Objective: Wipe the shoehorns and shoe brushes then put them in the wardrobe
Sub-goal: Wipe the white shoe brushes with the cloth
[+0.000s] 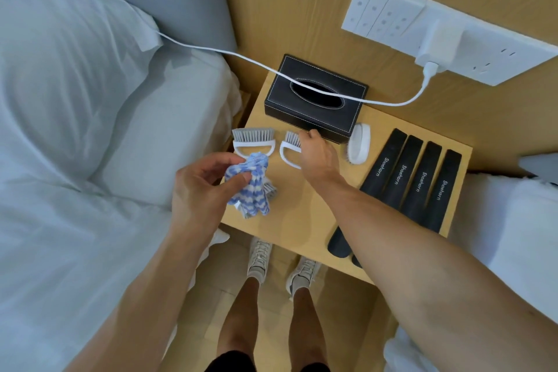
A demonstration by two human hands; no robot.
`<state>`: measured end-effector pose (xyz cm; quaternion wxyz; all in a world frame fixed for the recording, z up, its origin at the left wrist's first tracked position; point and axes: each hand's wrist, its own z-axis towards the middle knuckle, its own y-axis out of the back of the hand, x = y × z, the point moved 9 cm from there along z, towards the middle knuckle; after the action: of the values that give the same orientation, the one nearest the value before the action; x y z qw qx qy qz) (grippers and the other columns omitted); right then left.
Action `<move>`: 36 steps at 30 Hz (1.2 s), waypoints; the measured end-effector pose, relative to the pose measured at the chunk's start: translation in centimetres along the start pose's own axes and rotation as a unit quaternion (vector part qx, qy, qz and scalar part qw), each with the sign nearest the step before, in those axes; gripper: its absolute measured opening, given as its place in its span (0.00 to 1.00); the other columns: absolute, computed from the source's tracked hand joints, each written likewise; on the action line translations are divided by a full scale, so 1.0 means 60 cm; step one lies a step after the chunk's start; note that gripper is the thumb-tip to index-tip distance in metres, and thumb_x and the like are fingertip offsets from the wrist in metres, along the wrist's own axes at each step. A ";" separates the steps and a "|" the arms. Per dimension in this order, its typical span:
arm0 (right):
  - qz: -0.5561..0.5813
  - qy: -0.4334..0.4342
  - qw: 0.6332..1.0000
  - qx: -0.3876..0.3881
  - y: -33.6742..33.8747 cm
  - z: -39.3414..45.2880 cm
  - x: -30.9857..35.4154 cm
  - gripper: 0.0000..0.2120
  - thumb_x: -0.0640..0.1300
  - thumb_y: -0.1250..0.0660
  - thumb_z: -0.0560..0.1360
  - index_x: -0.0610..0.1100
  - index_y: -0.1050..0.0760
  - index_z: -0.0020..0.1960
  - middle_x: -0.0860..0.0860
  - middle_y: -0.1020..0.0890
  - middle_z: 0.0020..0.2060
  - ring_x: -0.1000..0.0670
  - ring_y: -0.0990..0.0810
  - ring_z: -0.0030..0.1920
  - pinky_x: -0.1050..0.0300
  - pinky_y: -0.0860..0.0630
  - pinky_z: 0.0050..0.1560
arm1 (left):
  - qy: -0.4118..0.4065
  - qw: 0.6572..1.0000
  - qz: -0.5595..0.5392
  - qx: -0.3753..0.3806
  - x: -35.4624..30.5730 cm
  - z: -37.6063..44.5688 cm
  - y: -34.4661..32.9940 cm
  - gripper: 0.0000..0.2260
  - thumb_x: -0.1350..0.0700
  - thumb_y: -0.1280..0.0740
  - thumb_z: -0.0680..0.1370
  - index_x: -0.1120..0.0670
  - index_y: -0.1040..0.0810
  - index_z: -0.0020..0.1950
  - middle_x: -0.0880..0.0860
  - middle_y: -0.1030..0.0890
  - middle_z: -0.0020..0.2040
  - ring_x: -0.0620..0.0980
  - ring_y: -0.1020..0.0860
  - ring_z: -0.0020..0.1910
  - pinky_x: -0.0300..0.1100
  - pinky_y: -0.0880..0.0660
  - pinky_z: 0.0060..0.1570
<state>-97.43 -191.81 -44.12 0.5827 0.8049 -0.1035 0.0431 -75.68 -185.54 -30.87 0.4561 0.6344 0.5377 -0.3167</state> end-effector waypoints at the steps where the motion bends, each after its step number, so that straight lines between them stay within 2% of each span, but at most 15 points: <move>1: 0.015 -0.018 1.000 0.006 0.003 0.000 -0.007 0.20 0.37 0.31 0.76 0.42 0.28 0.67 0.43 0.23 0.60 0.43 0.20 0.55 0.55 0.27 0.47 | 0.000 1.000 -0.001 -0.001 -0.002 0.002 0.001 0.06 0.61 0.25 0.72 0.51 0.17 0.46 0.45 0.15 0.43 0.43 0.16 0.45 0.39 0.18 0.40; 4: 0.128 -0.083 0.988 0.031 0.015 -0.020 -0.035 0.15 0.41 0.31 0.76 0.40 0.24 0.62 0.43 0.18 0.57 0.42 0.19 0.57 0.54 0.25 0.48 | -0.001 1.000 -0.006 -0.002 -0.017 0.006 0.003 0.06 0.60 0.26 0.73 0.53 0.17 0.48 0.43 0.15 0.43 0.42 0.16 0.44 0.34 0.21 0.36; 7: 0.275 -0.121 0.952 0.052 0.040 -0.068 -0.053 0.13 0.43 0.28 0.74 0.42 0.21 0.58 0.48 0.17 0.49 0.47 0.19 0.51 0.61 0.26 0.43 | -0.007 1.000 0.009 0.008 -0.046 0.007 0.003 0.05 0.59 0.26 0.73 0.53 0.18 0.48 0.41 0.15 0.42 0.40 0.17 0.42 0.31 0.23 0.35; 9: 0.386 -0.155 0.907 0.066 0.065 -0.109 -0.061 0.15 0.43 0.26 0.73 0.43 0.20 0.58 0.51 0.18 0.49 0.51 0.20 0.50 0.64 0.25 0.44 | -0.013 0.999 0.021 0.027 -0.073 0.005 -0.003 0.04 0.58 0.27 0.74 0.53 0.19 0.48 0.41 0.15 0.40 0.39 0.17 0.41 0.30 0.24 0.34; 11: 0.504 -0.174 0.842 0.083 0.098 -0.151 -0.062 0.16 0.40 0.25 0.73 0.42 0.20 0.60 0.48 0.17 0.50 0.49 0.18 0.52 0.59 0.21 0.49 | -0.027 0.998 0.029 0.047 -0.108 0.000 -0.009 0.03 0.59 0.28 0.75 0.53 0.20 0.47 0.42 0.16 0.39 0.38 0.17 0.39 0.28 0.25 0.33; 13: 0.592 -0.156 0.786 0.091 0.148 -0.188 -0.058 0.16 0.36 0.26 0.73 0.40 0.21 0.60 0.47 0.15 0.50 0.48 0.17 0.52 0.57 0.19 0.47 | -0.053 0.995 0.048 0.064 -0.150 -0.008 -0.021 0.04 0.58 0.28 0.76 0.51 0.21 0.46 0.44 0.17 0.41 0.39 0.18 0.40 0.31 0.23 0.34; 17: 0.673 -0.097 0.727 0.091 0.267 -0.244 -0.054 0.19 0.34 0.28 0.74 0.47 0.22 0.62 0.47 0.14 0.50 0.49 0.15 0.52 0.57 0.18 0.45 | -0.119 0.985 0.081 0.096 -0.252 -0.032 -0.060 0.04 0.61 0.28 0.75 0.56 0.21 0.46 0.53 0.17 0.42 0.43 0.19 0.38 0.38 0.21 0.36; 19: 0.694 -0.061 0.713 0.078 0.324 -0.261 -0.052 0.22 0.34 0.28 0.74 0.52 0.22 0.63 0.43 0.15 0.53 0.46 0.16 0.54 0.54 0.19 0.46 | -0.160 0.977 0.088 0.112 -0.309 -0.049 -0.085 0.05 0.62 0.27 0.73 0.56 0.21 0.47 0.53 0.17 0.42 0.49 0.18 0.40 0.43 0.21 0.38; 22: 0.702 -0.014 0.710 0.056 0.397 -0.283 -0.047 0.25 0.33 0.29 0.75 0.57 0.22 0.64 0.42 0.16 0.54 0.44 0.16 0.55 0.52 0.18 0.47 | -0.232 0.959 0.092 0.130 -0.394 -0.084 -0.117 0.08 0.61 0.26 0.71 0.54 0.20 0.48 0.49 0.17 0.43 0.43 0.20 0.41 0.34 0.23 0.40; 24: 0.704 0.009 0.709 0.035 0.438 -0.294 -0.050 0.26 0.33 0.30 0.75 0.56 0.24 0.67 0.42 0.17 0.57 0.42 0.17 0.57 0.48 0.18 0.48 | -0.286 0.942 0.109 0.135 -0.445 -0.108 -0.134 0.09 0.59 0.26 0.72 0.52 0.19 0.51 0.45 0.17 0.45 0.39 0.20 0.43 0.32 0.24 0.43; 27: 0.706 0.036 0.708 0.001 0.495 -0.311 -0.059 0.26 0.32 0.31 0.76 0.53 0.26 0.70 0.38 0.20 0.60 0.40 0.18 0.59 0.44 0.18 0.49 | -0.357 0.916 0.133 0.127 -0.510 -0.144 -0.152 0.10 0.57 0.27 0.73 0.50 0.17 0.54 0.44 0.17 0.50 0.40 0.21 0.48 0.35 0.24 0.50; 31: 0.703 0.064 0.707 -0.045 0.559 -0.332 -0.071 0.26 0.31 0.32 0.77 0.51 0.26 0.70 0.35 0.20 0.59 0.38 0.18 0.58 0.42 0.18 0.49 | -0.452 0.872 0.146 0.123 -0.581 -0.196 -0.175 0.11 0.62 0.28 0.73 0.53 0.15 0.54 0.48 0.18 0.50 0.41 0.22 0.46 0.30 0.27 0.47; 36: 0.709 0.065 0.694 -0.104 0.614 -0.354 -0.101 0.25 0.30 0.31 0.75 0.51 0.23 0.67 0.38 0.17 0.57 0.38 0.16 0.55 0.41 0.17 0.48 | -0.510 0.825 0.196 0.140 -0.623 -0.240 -0.205 0.09 0.63 0.27 0.72 0.55 0.14 0.51 0.52 0.20 0.47 0.49 0.22 0.44 0.43 0.26 0.41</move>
<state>-110.25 -182.01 -4.31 0.4642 0.4219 -0.6097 0.4846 -97.16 -186.93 5.06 0.6243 0.5313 0.0424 -0.5711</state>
